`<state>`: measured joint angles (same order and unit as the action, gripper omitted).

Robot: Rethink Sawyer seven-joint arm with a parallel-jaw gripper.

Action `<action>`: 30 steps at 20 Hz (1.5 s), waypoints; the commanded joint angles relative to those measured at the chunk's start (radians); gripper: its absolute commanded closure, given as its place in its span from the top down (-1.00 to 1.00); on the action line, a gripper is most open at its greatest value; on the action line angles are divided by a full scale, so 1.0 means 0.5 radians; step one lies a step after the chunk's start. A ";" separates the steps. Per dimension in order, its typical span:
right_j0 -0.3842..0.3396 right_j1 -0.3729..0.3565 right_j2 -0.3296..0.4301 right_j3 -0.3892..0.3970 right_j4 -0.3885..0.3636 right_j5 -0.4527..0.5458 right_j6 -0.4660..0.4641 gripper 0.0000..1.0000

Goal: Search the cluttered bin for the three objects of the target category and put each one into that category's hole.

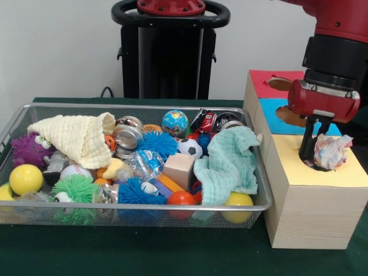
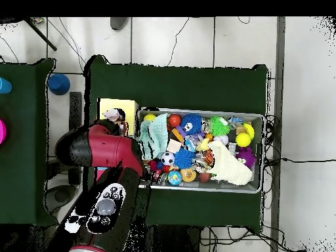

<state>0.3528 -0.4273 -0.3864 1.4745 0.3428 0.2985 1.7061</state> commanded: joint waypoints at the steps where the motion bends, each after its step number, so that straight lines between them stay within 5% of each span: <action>1: -0.023 0.030 0.193 0.118 0.069 -0.037 0.484 -1.00; 19: -0.063 -0.218 0.227 0.262 0.024 0.175 0.363 -1.00; 30: -0.100 -0.219 0.243 0.256 0.013 0.169 0.351 -1.00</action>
<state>0.3415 -0.5481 -0.3769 1.5313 0.3411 0.2985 1.7061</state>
